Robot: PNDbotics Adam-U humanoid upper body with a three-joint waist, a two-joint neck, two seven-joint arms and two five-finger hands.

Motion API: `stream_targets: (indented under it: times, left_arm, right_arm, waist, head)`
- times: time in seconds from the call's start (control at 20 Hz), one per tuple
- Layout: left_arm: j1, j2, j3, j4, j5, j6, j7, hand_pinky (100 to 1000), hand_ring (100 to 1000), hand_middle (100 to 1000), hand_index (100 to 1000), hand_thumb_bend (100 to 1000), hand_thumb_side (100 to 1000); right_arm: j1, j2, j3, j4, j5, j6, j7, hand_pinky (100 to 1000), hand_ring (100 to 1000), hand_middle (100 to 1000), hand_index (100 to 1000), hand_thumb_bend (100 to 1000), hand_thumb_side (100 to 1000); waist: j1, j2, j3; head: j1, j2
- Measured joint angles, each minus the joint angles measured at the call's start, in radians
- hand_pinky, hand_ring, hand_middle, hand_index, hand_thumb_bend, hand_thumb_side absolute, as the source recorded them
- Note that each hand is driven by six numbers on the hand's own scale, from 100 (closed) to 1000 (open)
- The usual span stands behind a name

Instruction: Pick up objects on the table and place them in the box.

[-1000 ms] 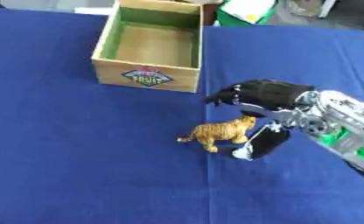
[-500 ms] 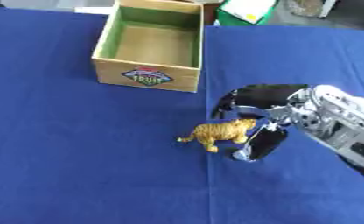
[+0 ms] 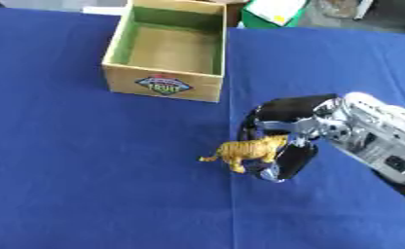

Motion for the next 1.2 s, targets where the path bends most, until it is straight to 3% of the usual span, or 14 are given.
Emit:
stream_targets:
  times: [0.2, 0.4, 0.45, 0.8, 1.2]
  left_arm:
    - [0.0, 0.0, 0.0, 0.0, 0.0, 0.0, -0.005, 443, 468, 491, 670, 100, 564]
    - [0.0, -0.001, 0.0, 0.0, 0.0, 0.0, -0.008, 443, 468, 490, 669, 100, 560]
    - [0.0, -0.001, 0.0, 0.0, 0.0, 0.0, -0.008, 443, 468, 490, 666, 100, 563]
    - [0.0, -0.001, 0.0, 0.0, -0.001, -0.001, -0.016, 443, 468, 488, 663, 100, 554]
    - [0.0, -0.001, 0.0, 0.0, -0.006, 0.001, -0.022, 443, 466, 487, 664, 100, 549]
  right_arm:
    - [-0.015, 0.015, 0.016, 0.0, 0.012, 0.01, 0.013, 849, 817, 599, 772, 289, 319]
    - [-0.025, 0.025, 0.027, 0.0, 0.028, 0.026, -0.012, 819, 788, 546, 716, 217, 347]
    - [-0.026, 0.026, 0.027, 0.0, 0.032, 0.031, -0.025, 780, 745, 491, 656, 100, 383]
    - [-0.028, 0.031, 0.033, 0.0, 0.039, 0.058, -0.149, 718, 675, 457, 561, 100, 406]
    - [-0.025, 0.031, 0.039, 0.0, 0.026, 0.076, -0.226, 661, 594, 416, 489, 100, 468]
  waist:
    - [0.0, 0.001, 0.002]
    - [0.0, 0.001, 0.004]
    - [0.0, 0.001, 0.004]
    - [0.0, 0.001, 0.004]
    - [-0.003, 0.002, 0.005]
  head:
    - [-0.003, 0.0]
    - [-0.004, 0.0]
    - [-0.004, 0.0]
    - [-0.004, 0.0]
    - [-0.004, 0.0]
